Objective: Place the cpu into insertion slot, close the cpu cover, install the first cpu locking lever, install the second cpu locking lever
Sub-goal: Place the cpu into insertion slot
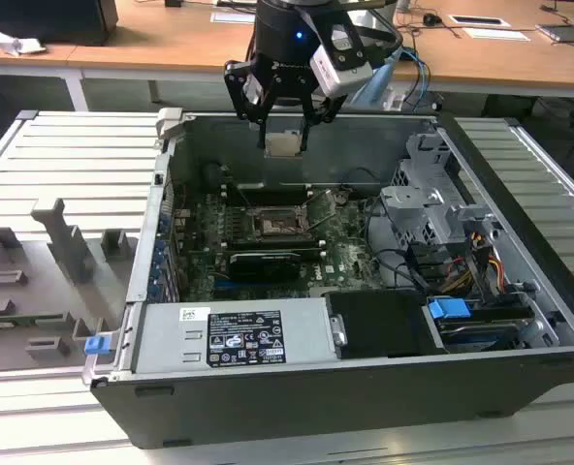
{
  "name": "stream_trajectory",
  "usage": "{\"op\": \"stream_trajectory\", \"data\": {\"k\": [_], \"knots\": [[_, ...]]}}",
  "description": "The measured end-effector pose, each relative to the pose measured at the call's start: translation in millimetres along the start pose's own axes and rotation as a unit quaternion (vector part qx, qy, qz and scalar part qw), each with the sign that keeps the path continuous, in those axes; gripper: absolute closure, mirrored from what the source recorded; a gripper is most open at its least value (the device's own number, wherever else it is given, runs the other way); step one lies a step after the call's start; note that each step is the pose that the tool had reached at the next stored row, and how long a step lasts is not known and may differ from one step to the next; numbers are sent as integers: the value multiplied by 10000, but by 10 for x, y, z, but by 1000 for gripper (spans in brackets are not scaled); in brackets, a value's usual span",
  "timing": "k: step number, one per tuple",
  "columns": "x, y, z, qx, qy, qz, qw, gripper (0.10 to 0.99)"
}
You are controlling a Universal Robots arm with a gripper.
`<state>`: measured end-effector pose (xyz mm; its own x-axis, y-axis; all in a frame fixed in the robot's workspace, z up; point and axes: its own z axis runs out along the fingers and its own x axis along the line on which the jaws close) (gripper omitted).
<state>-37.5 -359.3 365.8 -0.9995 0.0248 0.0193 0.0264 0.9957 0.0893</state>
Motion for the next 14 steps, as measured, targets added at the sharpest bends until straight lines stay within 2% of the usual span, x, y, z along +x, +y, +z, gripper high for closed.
{"op": "stream_trajectory", "data": {"k": [4, 11, 14], "knots": [[0, 0, 3, -2, -13, 148, 9999, 549], [-2, -5, 46, 10, -7, 187, 9998, 549], [-1, -5, 52, 8, -22, 349, 9994, 549]]}}
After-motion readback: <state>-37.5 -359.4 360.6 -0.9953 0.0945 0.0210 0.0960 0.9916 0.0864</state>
